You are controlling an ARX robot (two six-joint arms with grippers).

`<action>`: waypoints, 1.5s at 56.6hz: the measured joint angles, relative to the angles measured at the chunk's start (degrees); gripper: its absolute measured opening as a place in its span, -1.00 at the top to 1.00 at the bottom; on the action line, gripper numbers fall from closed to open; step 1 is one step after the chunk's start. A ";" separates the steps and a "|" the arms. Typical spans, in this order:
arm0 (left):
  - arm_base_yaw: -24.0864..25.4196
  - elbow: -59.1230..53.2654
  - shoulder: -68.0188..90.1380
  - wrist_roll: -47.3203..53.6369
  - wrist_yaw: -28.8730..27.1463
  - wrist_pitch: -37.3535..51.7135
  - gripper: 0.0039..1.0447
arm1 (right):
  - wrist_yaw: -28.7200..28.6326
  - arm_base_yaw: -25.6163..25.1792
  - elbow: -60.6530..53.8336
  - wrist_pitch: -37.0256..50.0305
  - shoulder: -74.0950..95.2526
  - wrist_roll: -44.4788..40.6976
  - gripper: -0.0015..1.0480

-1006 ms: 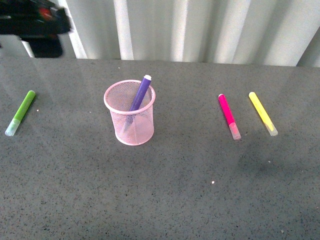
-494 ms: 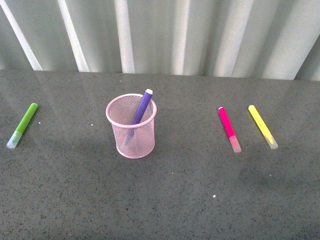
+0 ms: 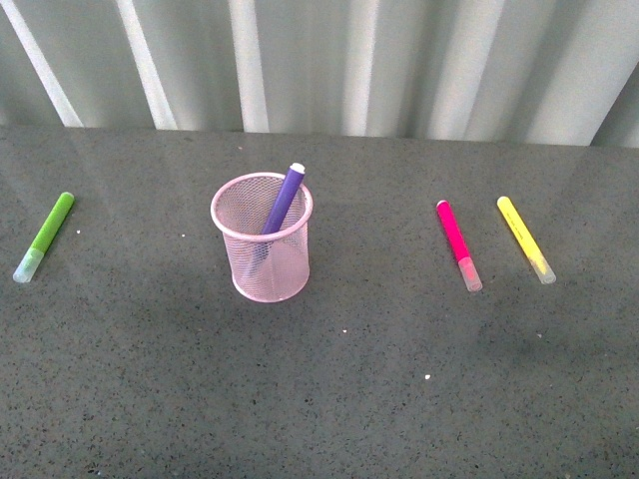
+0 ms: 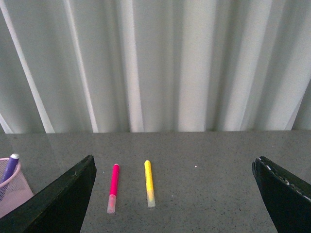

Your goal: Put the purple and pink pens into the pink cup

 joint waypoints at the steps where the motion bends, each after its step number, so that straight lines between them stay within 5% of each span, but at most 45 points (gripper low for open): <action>1: 0.00 -0.02 -1.22 0.00 0.09 -1.05 0.93 | 0.02 0.00 0.00 0.00 0.00 0.00 -0.87; 63: 0.02 -0.09 -31.08 0.00 0.11 -29.51 0.93 | 0.02 0.00 0.00 0.00 0.00 0.00 -0.87; 70: 0.02 -0.07 -38.88 0.02 0.17 -39.08 0.93 | 0.04 0.00 0.00 0.00 0.00 0.00 -0.87; 85: 0.02 -0.07 -40.89 0.02 0.15 -39.76 0.93 | 0.02 0.00 0.00 0.00 0.00 0.00 -0.87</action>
